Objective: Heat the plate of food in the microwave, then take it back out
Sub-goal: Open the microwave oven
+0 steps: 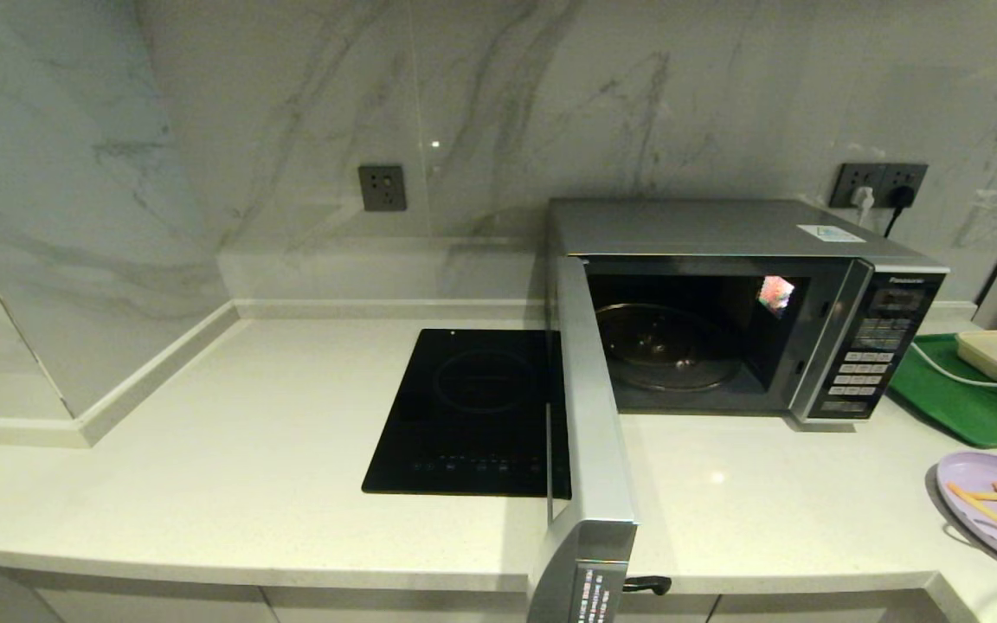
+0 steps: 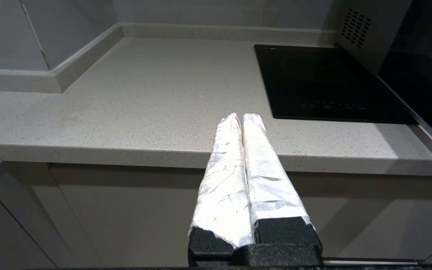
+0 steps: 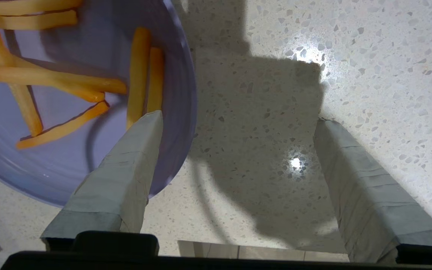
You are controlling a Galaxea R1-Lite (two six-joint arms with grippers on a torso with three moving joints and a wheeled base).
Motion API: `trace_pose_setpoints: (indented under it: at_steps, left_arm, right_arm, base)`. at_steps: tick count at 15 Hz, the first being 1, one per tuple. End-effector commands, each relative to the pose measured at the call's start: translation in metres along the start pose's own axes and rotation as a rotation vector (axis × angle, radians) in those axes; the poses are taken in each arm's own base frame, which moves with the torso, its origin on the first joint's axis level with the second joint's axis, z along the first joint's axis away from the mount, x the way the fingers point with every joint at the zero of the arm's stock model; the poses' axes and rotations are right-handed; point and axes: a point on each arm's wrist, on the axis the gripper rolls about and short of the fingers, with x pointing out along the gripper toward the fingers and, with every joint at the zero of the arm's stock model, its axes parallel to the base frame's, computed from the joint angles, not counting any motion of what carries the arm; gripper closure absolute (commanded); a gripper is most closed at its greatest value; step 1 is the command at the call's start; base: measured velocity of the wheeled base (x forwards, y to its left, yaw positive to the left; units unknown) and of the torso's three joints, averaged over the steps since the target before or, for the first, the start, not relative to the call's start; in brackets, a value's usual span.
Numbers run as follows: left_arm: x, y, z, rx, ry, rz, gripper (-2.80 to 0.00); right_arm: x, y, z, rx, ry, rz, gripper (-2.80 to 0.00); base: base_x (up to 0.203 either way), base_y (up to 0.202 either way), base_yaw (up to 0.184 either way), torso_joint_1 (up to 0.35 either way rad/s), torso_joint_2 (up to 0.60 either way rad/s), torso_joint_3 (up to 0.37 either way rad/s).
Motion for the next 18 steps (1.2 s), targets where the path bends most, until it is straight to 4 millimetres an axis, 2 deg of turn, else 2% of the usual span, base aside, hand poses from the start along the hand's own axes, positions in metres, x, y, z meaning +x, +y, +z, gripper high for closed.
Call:
trace_pose_setpoints:
  at_steps: [1,7,15,16,18]
  left_arm:
    - [0.000,0.000,0.000,-0.001,0.000,0.000,0.00]
    - [0.000,0.000,0.000,-0.001,0.000,0.000,0.00]
    - [0.000,0.000,0.000,-0.001,0.000,0.001,0.00]
    - [0.000,0.000,0.000,0.000,0.000,0.000,0.00]
    - [0.000,0.000,0.000,0.000,0.000,0.000,0.00]
  right_arm:
    - [0.009,0.001,-0.001,0.003,0.007,-0.014,-2.80]
    - [0.026,0.001,0.000,0.009,0.019,-0.038,-2.80]
    - [0.036,0.000,0.000,0.011,0.020,-0.049,-2.80]
    - [0.036,0.000,0.000,0.012,0.020,-0.050,0.00]
    - [0.037,-0.001,0.000,0.012,0.023,-0.053,0.00]
  base:
    - [0.000,0.000,0.000,0.000,0.00,0.000]
    - [0.000,0.000,0.000,0.000,0.00,0.000]
    - [0.000,0.000,0.000,0.000,0.00,0.000]
    - [0.000,0.000,0.000,0.000,0.00,0.000]
    - [0.000,0.000,0.000,0.000,0.00,0.000]
